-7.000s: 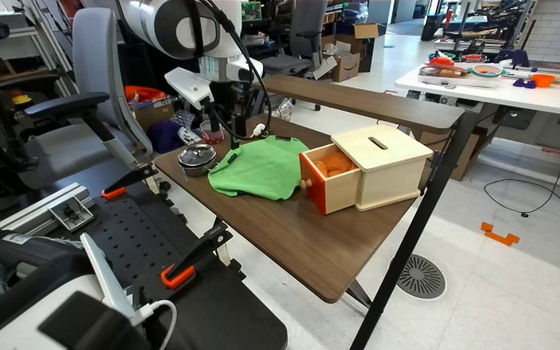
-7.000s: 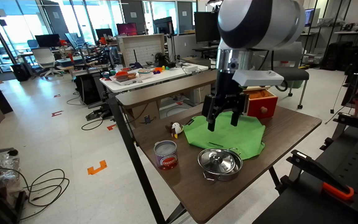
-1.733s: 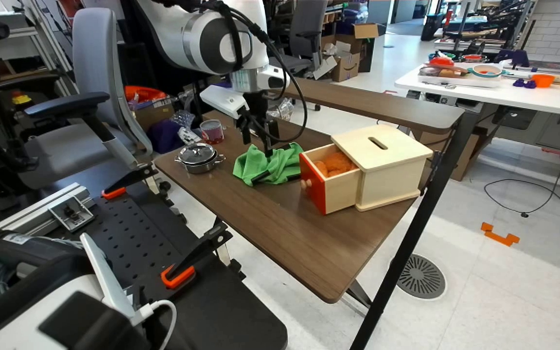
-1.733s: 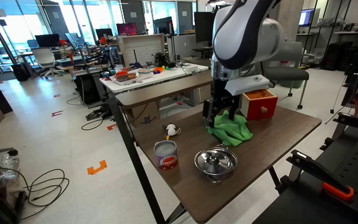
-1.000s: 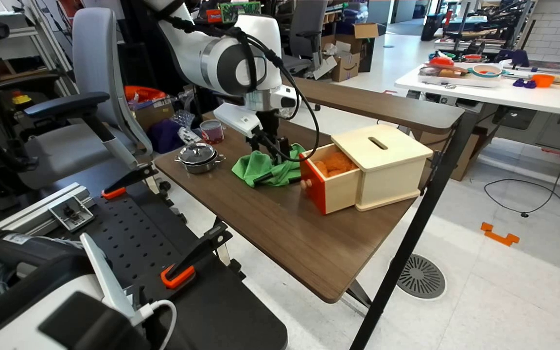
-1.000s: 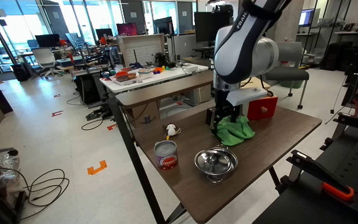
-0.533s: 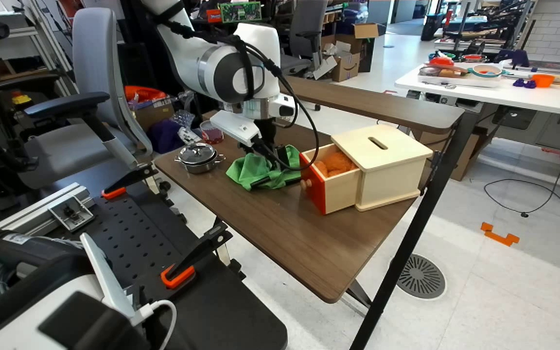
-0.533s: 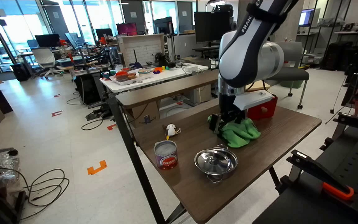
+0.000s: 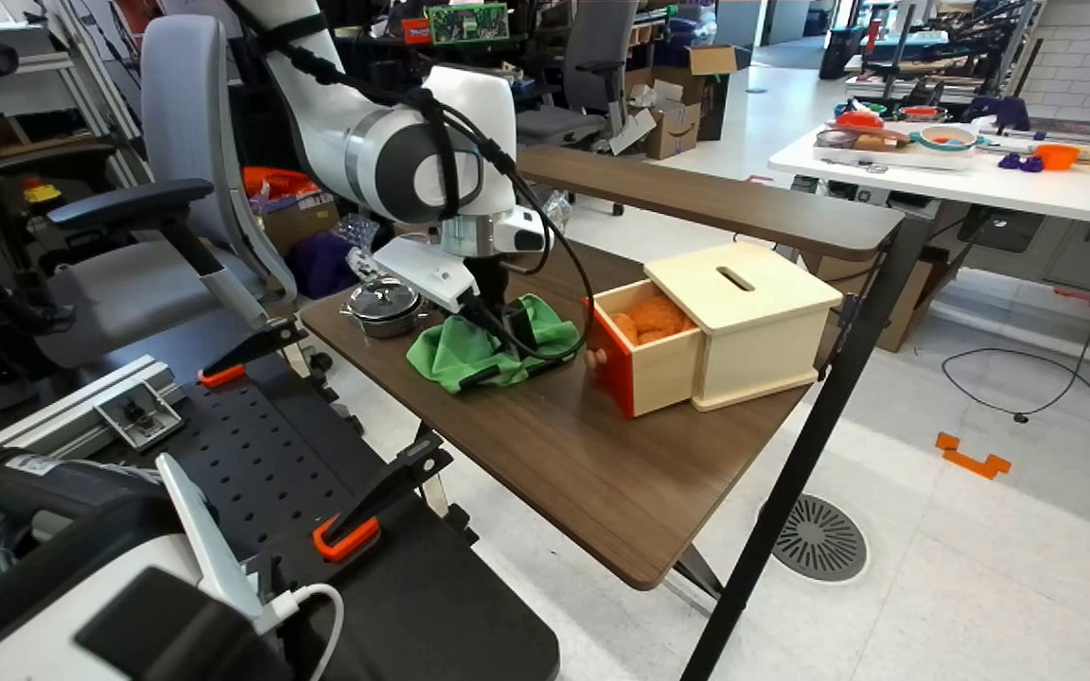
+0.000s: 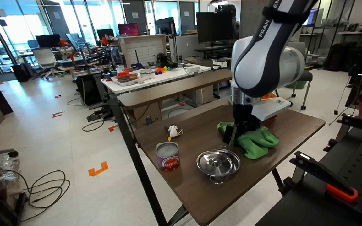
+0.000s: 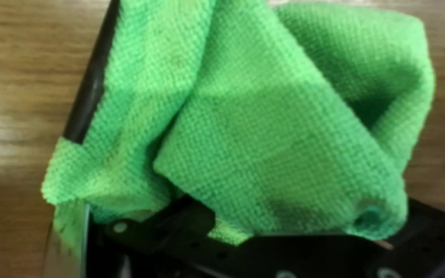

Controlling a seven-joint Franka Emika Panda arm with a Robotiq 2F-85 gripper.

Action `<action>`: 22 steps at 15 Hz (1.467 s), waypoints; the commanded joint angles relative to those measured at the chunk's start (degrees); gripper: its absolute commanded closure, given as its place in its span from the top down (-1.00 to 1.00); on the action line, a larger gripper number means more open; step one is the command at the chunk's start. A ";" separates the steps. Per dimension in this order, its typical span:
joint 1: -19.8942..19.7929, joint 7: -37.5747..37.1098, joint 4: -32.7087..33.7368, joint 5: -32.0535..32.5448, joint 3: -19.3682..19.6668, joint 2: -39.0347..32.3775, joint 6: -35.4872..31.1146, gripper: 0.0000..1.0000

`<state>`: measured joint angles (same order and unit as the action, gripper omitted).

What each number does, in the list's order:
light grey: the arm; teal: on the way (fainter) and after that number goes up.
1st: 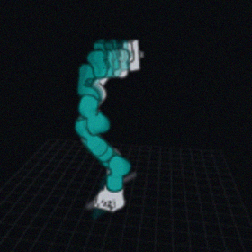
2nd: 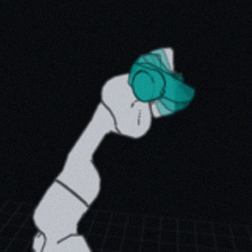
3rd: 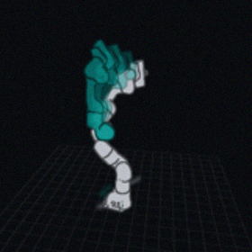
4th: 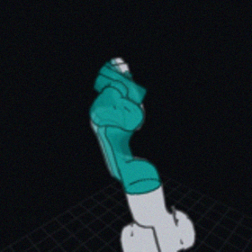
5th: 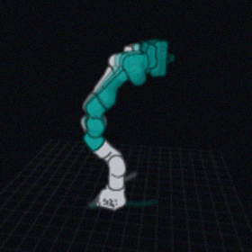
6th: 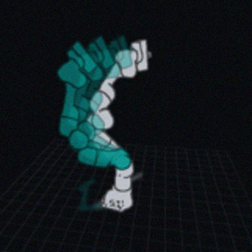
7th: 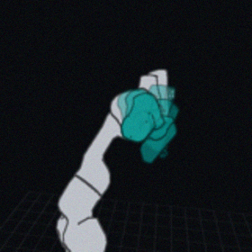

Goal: Fold the green towel, then move it to the right

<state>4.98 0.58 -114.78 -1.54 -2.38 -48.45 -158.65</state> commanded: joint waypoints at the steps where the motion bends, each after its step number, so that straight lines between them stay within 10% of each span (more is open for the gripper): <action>1: -0.96 0.79 -8.60 0.92 -0.18 3.65 -3.78 1.00; 22: -10.59 0.97 -5.55 0.56 6.40 4.12 -4.39 1.00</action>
<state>-4.88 1.48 -121.81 -1.54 3.22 -43.66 -163.90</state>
